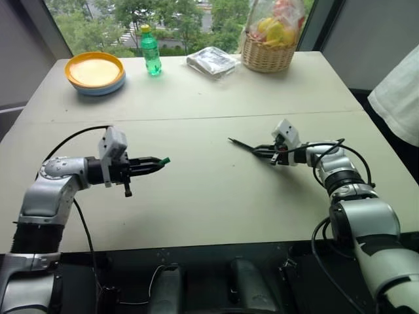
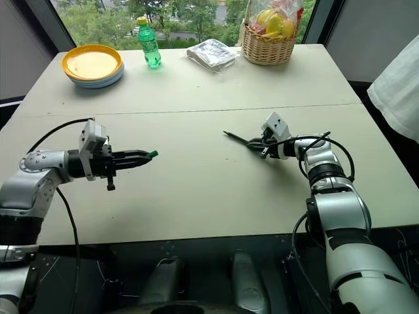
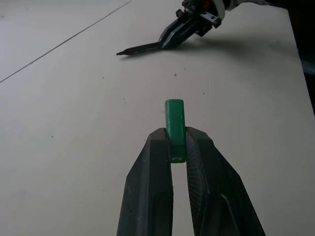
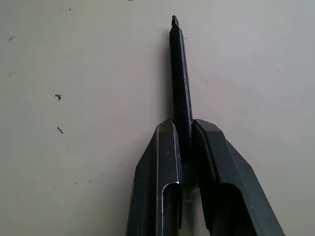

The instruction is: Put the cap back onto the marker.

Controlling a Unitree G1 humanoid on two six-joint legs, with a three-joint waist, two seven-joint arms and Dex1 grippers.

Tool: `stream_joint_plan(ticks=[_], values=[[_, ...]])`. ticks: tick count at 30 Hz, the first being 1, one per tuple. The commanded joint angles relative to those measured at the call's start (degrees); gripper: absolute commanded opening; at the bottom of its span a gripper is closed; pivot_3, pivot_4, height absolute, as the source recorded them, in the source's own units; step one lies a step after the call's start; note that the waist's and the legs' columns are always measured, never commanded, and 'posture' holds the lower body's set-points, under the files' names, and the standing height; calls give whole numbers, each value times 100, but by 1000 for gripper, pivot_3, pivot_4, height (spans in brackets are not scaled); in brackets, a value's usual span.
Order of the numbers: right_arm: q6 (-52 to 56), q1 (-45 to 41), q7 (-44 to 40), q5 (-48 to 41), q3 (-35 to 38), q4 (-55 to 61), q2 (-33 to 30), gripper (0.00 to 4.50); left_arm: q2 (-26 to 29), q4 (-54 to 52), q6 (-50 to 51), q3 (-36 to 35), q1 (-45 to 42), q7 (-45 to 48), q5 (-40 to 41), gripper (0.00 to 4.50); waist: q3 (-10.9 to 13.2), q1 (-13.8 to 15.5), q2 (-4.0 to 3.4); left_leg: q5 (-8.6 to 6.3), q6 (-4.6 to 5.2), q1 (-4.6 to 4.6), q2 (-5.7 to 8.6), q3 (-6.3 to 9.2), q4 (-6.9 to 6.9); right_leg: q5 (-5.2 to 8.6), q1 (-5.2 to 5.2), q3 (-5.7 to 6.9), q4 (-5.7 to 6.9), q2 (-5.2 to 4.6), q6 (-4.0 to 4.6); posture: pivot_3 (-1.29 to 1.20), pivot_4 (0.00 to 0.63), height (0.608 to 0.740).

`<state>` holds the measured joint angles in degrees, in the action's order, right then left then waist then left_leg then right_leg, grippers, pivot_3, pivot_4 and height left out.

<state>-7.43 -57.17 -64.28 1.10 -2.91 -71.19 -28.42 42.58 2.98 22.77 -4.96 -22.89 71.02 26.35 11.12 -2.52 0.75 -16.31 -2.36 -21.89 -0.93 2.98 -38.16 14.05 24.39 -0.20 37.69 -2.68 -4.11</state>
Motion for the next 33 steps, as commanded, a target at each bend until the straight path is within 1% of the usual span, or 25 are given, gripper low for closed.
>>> stream_joint_plan(ticks=[1,6,9,11,15,21,27,33], values=[[-219,-64,-170,145,-100,172,-21,49,89,93,-329,44,-155,109,-135,0,0,0,0,0,0,0,0,0,0,0,0,0,0,0,0,0,150,740],[-808,-43,-593,359,-363,833,-278,49,101,323,-703,224,-304,315,-327,0,2,3,-4,0,0,-1,0,-2,0,0,1,0,0,0,0,0,150,740],[-778,51,-914,249,-409,1540,-405,49,88,457,-996,359,-382,453,-480,0,3,3,-5,0,0,0,0,-3,1,0,1,-1,-1,-1,0,0,150,740],[-581,182,-1105,133,-410,2093,-455,49,66,535,-1136,422,-436,512,-541,0,3,5,-5,0,0,0,0,-3,1,0,1,-2,-1,0,0,0,150,740],[243,518,-1436,-213,-384,3472,-523,49,11,626,-1280,527,-510,584,-595,0,3,9,-5,0,0,0,0,-2,1,0,1,-2,0,1,0,0,150,740],[1413,1012,-1735,-513,-572,5130,-640,49,-87,786,-1456,643,-654,612,-673,0,3,21,-5,0,0,-1,0,-1,0,0,2,-1,0,0,0,0,150,740],[1797,1158,-1564,-616,-681,5702,-581,49,-196,810,-1527,645,-797,580,-724,0,3,26,-5,0,0,-2,1,-1,-1,0,2,0,0,0,0,0,150,740],[1960,1219,-1457,-730,-779,5965,-532,49,-254,675,-1470,660,-833,558,-705,0,3,18,-5,0,0,-2,0,0,-1,0,2,0,0,1,-1,0,150,740]])
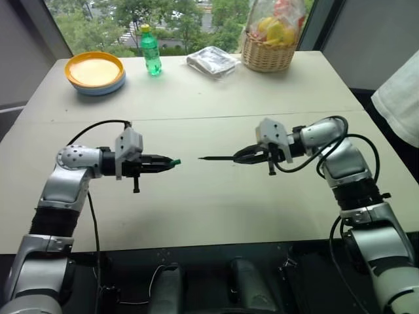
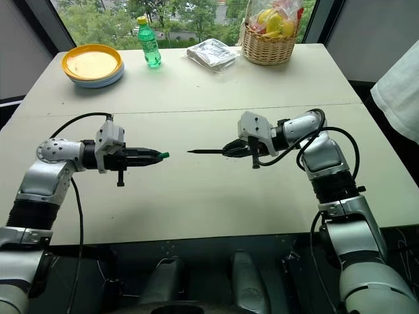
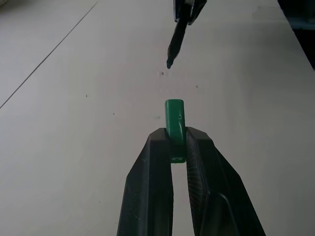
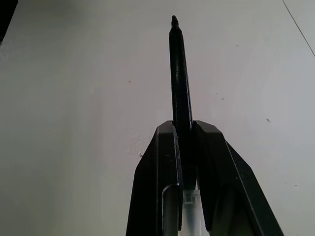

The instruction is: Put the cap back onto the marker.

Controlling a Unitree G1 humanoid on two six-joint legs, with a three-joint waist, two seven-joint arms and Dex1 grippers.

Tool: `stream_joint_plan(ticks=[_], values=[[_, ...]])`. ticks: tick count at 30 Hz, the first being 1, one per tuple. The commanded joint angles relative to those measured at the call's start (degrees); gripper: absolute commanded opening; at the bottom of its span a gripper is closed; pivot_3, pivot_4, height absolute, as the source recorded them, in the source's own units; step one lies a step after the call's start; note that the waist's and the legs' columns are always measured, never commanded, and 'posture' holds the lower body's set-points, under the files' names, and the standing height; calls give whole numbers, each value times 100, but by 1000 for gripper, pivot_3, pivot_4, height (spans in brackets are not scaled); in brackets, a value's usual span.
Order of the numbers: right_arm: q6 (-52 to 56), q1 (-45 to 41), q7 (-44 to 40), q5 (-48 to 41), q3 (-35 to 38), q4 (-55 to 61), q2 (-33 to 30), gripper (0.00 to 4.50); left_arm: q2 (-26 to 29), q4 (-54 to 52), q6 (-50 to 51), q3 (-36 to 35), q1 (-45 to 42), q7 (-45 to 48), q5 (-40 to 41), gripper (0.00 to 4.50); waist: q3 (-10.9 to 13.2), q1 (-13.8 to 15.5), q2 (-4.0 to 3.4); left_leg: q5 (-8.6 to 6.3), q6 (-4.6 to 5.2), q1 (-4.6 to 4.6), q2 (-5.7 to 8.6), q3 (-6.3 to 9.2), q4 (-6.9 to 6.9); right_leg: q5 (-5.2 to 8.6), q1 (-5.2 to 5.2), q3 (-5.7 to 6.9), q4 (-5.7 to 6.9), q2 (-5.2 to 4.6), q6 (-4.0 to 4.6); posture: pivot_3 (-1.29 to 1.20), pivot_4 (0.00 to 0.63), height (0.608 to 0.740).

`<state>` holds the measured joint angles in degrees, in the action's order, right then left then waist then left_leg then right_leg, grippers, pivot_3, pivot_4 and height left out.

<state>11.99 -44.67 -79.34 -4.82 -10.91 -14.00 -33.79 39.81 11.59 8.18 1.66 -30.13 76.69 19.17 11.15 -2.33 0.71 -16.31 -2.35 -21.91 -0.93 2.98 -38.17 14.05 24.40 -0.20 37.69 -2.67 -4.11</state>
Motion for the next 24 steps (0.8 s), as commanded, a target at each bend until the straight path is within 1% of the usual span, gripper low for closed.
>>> stream_joint_plan(ticks=[1,24], values=[[21,-31,55,-145,8,256,0,49,20,-211,4,3,-109,-12,19,0,0,-2,0,0,0,0,0,0,0,0,0,0,0,0,0,0,150,740],[303,-11,210,-419,-161,583,46,49,-100,-391,192,59,-203,-97,77,0,0,2,0,0,0,-1,0,2,0,0,0,1,0,0,0,0,150,740]])
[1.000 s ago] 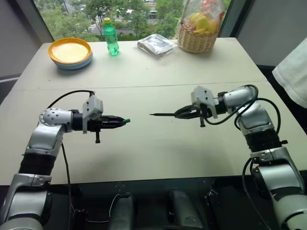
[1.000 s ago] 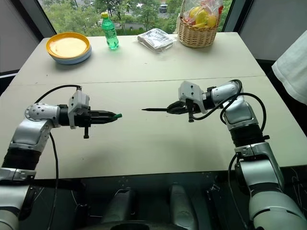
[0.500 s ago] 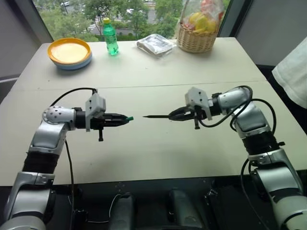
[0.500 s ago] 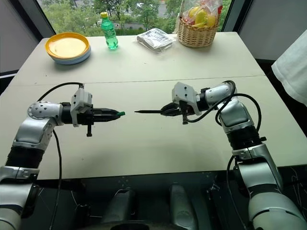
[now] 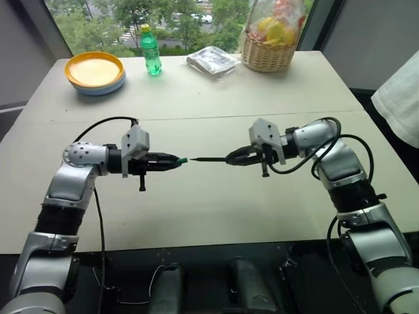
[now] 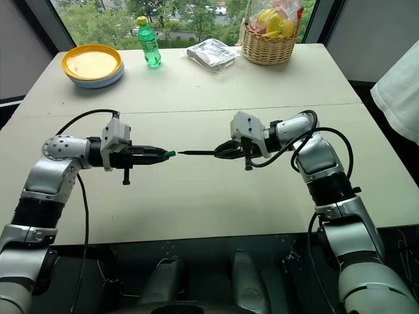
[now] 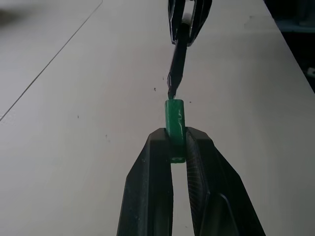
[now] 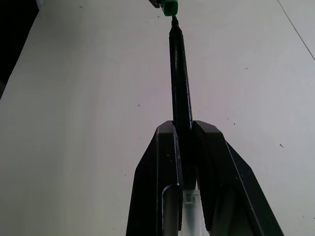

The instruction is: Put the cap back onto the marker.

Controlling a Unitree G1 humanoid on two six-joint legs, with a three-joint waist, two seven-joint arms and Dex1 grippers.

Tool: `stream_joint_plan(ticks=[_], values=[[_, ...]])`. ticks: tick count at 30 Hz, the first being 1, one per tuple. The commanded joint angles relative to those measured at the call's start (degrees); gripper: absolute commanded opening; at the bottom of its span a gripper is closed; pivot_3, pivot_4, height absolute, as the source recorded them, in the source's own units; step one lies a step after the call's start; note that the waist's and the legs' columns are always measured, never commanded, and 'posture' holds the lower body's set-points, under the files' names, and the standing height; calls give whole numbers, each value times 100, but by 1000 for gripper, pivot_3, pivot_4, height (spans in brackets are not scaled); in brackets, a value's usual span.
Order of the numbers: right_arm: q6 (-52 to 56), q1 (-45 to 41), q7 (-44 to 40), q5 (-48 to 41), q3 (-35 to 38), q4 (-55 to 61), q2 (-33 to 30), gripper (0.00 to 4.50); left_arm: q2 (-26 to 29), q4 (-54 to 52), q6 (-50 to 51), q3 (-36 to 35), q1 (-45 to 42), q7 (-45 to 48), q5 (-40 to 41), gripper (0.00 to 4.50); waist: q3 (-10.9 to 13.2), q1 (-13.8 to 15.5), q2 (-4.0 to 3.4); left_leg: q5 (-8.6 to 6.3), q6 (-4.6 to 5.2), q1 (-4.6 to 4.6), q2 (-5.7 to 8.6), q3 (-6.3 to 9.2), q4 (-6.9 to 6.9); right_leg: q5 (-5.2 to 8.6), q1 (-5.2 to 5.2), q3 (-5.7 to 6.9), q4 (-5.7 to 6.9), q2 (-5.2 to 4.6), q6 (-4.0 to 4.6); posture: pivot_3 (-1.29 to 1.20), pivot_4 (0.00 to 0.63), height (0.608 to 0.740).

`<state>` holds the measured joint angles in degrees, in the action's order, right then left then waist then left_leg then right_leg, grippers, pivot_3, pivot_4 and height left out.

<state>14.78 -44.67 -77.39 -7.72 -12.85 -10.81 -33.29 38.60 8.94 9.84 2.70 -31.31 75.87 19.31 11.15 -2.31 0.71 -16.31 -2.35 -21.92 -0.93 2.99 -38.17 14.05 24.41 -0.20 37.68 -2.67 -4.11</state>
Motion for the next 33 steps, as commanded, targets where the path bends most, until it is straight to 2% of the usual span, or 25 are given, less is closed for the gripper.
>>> stream_joint_plan(ticks=[1,33], values=[[32,-4,17,-133,30,280,-9,49,20,-131,30,-45,-84,-17,63,0,0,0,0,0,0,0,0,0,0,0,0,0,0,0,0,0,150,740],[204,52,50,-208,-160,576,38,49,7,-81,-16,115,-196,173,-21,0,0,1,0,0,0,-1,0,1,0,0,0,1,0,0,0,0,150,740]])
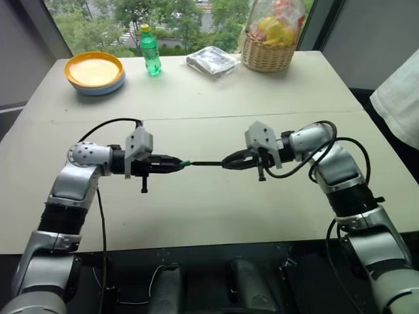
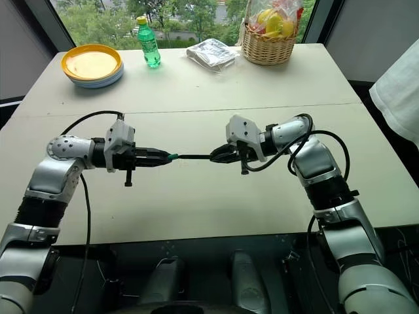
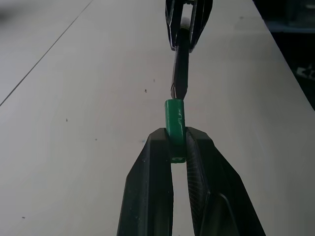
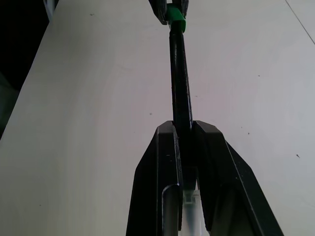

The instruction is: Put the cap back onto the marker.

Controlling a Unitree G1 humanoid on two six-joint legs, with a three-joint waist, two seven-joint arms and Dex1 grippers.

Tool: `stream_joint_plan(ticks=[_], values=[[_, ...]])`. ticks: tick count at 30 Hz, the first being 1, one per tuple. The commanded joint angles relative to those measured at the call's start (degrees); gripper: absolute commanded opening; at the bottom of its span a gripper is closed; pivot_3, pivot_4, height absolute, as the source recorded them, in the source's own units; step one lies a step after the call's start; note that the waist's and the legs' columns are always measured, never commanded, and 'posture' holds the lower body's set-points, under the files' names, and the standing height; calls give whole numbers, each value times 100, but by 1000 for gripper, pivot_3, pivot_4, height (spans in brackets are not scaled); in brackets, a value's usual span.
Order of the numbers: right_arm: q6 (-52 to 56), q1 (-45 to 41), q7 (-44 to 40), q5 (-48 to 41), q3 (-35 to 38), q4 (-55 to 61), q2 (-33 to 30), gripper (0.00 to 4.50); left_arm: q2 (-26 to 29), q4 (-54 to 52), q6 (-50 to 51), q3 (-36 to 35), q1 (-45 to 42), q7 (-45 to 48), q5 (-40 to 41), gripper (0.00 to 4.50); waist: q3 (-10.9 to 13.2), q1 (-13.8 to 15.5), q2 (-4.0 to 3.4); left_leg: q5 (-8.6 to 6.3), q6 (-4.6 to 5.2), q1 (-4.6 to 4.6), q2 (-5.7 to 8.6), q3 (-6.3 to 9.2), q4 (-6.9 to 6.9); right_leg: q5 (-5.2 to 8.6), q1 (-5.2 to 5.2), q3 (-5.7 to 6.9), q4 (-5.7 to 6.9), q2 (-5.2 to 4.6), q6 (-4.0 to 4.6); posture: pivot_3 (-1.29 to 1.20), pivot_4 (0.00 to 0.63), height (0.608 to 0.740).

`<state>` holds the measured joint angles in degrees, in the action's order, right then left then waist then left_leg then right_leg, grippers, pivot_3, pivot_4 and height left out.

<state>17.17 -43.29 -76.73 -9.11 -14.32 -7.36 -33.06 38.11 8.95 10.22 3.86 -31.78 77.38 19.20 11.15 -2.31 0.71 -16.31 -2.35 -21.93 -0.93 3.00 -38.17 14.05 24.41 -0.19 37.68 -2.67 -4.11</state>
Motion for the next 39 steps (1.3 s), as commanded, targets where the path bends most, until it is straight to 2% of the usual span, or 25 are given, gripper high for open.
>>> stream_joint_plan(ticks=[1,8,15,39], values=[[-44,-87,-14,-61,-30,220,19,49,60,-76,-55,-1,-156,33,-14,0,0,1,0,0,0,0,0,0,0,0,0,0,0,0,0,0,150,740],[-144,-152,-22,10,-190,215,92,49,124,-48,-217,87,-118,167,-171,0,0,0,0,0,0,0,0,0,0,0,0,0,0,0,0,0,150,740],[-269,-283,61,167,-312,147,210,49,231,292,-919,322,-90,173,-695,0,0,1,0,0,0,0,0,0,0,0,1,0,0,1,0,0,150,740],[141,-181,282,305,-656,493,544,49,73,492,-1385,356,-235,38,-769,0,0,2,0,0,0,-3,0,2,0,0,2,2,-1,1,0,0,150,740]])
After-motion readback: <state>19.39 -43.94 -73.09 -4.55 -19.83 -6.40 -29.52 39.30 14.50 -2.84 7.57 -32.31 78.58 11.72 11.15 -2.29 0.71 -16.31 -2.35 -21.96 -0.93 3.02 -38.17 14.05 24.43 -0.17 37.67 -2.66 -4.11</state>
